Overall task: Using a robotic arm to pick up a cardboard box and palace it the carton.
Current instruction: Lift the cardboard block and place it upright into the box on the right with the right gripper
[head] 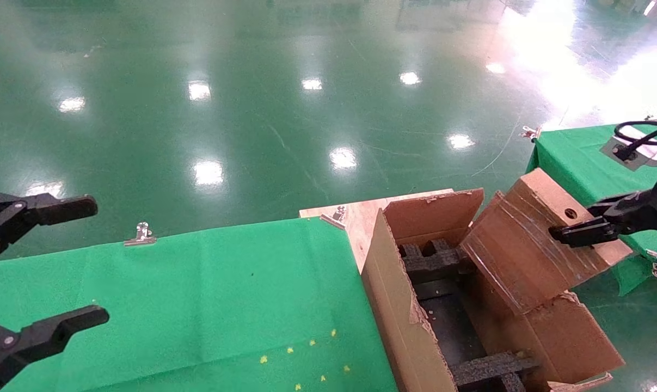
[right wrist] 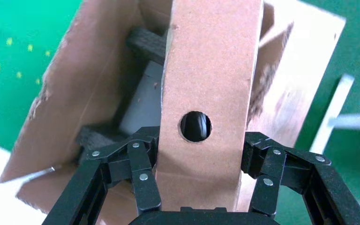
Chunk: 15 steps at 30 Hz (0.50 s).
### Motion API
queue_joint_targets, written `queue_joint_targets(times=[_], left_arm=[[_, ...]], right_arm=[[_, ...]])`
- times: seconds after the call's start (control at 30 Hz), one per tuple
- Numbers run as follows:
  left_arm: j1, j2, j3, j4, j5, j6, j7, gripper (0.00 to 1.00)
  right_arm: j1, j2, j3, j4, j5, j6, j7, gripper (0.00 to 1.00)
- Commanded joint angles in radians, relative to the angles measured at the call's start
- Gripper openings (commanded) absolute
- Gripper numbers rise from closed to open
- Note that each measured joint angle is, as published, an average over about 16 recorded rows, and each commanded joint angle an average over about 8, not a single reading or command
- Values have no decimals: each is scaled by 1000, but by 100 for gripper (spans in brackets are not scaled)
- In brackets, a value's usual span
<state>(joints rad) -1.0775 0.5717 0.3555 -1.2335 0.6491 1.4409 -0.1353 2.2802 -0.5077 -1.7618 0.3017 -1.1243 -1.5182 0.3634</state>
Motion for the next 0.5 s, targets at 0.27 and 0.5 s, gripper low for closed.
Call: queue_joint_targets(times=[0.27, 0.5], left_arm=[[0, 0, 0, 0, 0, 0, 0, 100], [0, 0, 0, 0, 0, 0, 0, 100]], right_arm=[[-25, 19, -1, -47, 16, 24, 99, 0], [-32, 11, -2, -36, 16, 22, 95, 0]])
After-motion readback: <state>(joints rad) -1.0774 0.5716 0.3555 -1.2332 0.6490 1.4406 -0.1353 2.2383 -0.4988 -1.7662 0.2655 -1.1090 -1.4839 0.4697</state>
